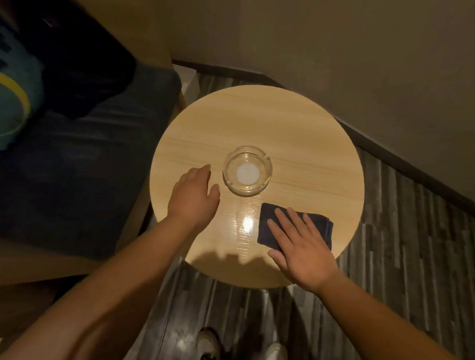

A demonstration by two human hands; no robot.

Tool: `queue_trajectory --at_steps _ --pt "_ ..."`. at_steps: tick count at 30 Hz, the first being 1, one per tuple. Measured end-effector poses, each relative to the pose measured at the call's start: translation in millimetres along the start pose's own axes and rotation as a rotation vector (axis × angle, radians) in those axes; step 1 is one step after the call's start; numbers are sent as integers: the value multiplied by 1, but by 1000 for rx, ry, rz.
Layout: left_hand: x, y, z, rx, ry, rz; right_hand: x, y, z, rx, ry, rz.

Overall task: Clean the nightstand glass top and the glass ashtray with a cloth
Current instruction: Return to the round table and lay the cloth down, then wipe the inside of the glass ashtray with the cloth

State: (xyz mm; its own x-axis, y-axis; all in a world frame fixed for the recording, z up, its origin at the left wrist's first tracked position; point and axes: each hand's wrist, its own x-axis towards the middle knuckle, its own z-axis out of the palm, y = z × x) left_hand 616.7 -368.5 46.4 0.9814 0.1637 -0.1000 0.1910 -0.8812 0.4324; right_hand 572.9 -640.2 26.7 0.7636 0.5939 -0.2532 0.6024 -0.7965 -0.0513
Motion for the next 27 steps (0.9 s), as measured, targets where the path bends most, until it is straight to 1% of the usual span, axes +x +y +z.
queue_trajectory --at_steps 2,4,7,9,16,21,23,27 --pt "18 -1 -4 -30 -17 51 0 1 2 -4 13 -2" --pt "33 -3 -8 -36 -76 118 1 2 4 -2 31 -2" --pt "50 -3 -10 13 -173 218 1 2 5 16 51 0" --pt "55 -3 -8 50 -200 276 1 2 6 35 60 0" --pt "56 -10 -6 92 -172 358 3 2 8 76 120 25" --pt "45 -12 -4 68 -138 351 9 -3 2 87 208 78" --pt "35 -12 -2 39 -108 341 10 -5 -4 170 240 114" --pt "26 -13 4 40 -87 334 14 1 -30 514 293 250"
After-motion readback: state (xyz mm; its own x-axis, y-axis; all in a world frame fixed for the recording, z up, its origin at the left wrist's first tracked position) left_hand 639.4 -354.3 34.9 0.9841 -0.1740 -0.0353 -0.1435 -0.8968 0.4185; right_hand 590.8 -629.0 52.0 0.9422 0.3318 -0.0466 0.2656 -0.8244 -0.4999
